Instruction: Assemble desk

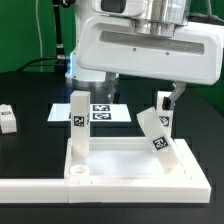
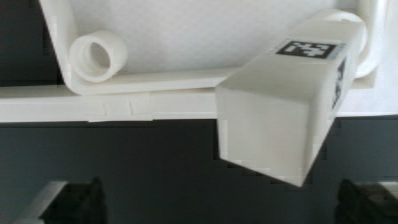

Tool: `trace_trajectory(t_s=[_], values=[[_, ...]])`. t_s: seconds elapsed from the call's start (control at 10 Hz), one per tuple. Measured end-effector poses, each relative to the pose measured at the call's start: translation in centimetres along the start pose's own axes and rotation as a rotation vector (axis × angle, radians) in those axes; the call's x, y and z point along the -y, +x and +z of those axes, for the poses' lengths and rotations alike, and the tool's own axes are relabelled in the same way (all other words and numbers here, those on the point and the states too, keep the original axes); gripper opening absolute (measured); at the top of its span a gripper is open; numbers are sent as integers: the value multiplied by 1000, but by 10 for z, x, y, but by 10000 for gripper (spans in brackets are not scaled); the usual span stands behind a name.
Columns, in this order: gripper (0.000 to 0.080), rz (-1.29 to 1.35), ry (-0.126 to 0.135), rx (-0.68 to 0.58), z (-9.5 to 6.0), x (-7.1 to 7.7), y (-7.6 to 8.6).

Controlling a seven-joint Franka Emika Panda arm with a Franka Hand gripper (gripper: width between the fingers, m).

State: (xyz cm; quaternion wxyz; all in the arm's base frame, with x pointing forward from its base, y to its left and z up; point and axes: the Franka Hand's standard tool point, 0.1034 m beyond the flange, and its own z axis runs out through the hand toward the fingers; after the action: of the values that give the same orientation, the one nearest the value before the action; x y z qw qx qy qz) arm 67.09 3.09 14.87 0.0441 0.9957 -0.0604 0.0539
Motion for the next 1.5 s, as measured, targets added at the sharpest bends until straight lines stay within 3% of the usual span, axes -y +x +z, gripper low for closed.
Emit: trace_trajectory(t_s=[0.1,0.4,0.7,1.1,1.2,1.4,1.5], values=[[649,42,51,-4,3,-1,1],[649,68,98,-1,10,9,-2],[649,95,103,23,12,27,-5],[649,101,105,23,13,24,-4],[649,112,151,29,12,22,-4],[649,131,205,31,14,20,-3],[649,128,211,28,14,23,-2]])
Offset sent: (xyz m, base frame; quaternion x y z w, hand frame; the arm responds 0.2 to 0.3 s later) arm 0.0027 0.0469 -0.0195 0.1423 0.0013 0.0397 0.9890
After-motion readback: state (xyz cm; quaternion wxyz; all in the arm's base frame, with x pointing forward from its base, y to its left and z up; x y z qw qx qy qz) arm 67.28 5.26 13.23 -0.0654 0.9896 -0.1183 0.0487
